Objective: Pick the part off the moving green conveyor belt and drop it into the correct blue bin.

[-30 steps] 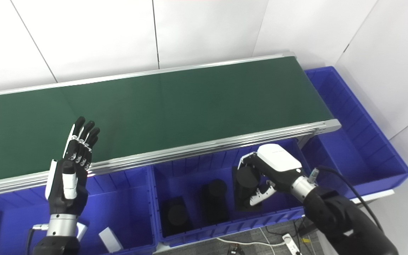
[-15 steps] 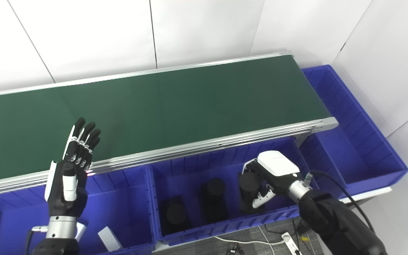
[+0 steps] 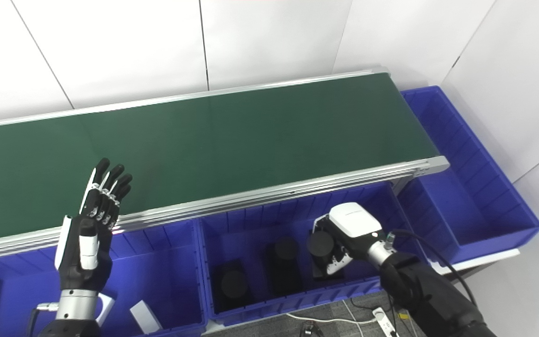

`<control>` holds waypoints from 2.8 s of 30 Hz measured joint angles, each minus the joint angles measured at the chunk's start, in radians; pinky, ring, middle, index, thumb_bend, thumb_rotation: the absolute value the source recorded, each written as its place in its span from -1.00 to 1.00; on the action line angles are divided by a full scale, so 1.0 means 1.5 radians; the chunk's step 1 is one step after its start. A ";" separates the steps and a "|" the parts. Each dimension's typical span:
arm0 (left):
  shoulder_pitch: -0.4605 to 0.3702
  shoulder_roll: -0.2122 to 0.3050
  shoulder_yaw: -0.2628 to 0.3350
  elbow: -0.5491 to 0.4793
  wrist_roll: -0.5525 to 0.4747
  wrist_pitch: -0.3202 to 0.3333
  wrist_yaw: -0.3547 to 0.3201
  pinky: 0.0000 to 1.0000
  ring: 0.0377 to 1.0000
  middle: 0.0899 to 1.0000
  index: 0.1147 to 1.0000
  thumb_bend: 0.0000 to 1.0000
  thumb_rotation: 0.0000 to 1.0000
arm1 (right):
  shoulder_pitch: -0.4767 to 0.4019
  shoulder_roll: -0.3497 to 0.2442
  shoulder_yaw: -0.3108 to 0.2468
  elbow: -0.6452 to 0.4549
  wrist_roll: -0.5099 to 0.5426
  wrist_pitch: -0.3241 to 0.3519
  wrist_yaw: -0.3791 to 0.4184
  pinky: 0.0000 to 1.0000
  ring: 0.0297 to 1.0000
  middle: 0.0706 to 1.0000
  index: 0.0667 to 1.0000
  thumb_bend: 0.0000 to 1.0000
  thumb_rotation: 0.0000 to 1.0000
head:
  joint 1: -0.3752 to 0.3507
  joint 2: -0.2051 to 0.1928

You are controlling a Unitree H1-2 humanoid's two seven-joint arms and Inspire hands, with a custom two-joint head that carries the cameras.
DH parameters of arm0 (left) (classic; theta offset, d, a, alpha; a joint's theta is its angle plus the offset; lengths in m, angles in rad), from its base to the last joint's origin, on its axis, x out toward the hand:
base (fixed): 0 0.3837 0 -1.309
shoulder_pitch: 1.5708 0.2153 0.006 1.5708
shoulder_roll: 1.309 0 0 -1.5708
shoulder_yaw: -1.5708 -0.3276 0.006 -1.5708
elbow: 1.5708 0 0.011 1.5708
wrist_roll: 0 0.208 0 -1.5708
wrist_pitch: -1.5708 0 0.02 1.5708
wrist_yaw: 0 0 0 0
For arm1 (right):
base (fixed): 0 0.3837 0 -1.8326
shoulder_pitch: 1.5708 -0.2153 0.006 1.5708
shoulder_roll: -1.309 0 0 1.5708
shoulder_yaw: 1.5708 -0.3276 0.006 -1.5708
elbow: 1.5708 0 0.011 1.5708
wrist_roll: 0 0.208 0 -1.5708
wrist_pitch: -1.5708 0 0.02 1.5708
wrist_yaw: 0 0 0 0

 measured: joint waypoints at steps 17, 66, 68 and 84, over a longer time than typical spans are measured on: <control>0.005 0.000 0.001 -0.017 0.010 0.006 0.000 0.82 0.78 0.84 0.93 0.46 0.85 | 0.010 0.000 -0.001 -0.010 0.000 0.001 0.003 0.43 0.64 0.73 0.58 1.00 0.04 | 0.003 0.001; 0.009 0.046 -0.001 0.018 0.030 -0.047 -0.029 0.84 0.82 0.88 0.97 0.31 0.74 | 0.067 0.304 -0.063 -0.216 0.364 -0.168 -0.053 0.47 0.61 0.68 0.64 1.00 0.99 | 0.263 -0.043; 0.010 0.046 -0.003 0.040 0.034 -0.061 -0.029 0.83 0.82 0.88 0.95 0.31 0.73 | 0.066 0.323 -0.059 -0.176 0.384 -0.170 -0.071 0.45 0.58 0.67 0.66 1.00 1.00 | 0.285 -0.061; 0.043 0.042 -0.020 0.078 0.068 -0.074 -0.012 0.78 0.80 0.86 0.89 0.44 0.75 | 0.075 0.293 0.028 -0.096 0.410 -0.170 -0.147 0.47 0.60 0.67 0.64 1.00 0.93 | 0.333 -0.101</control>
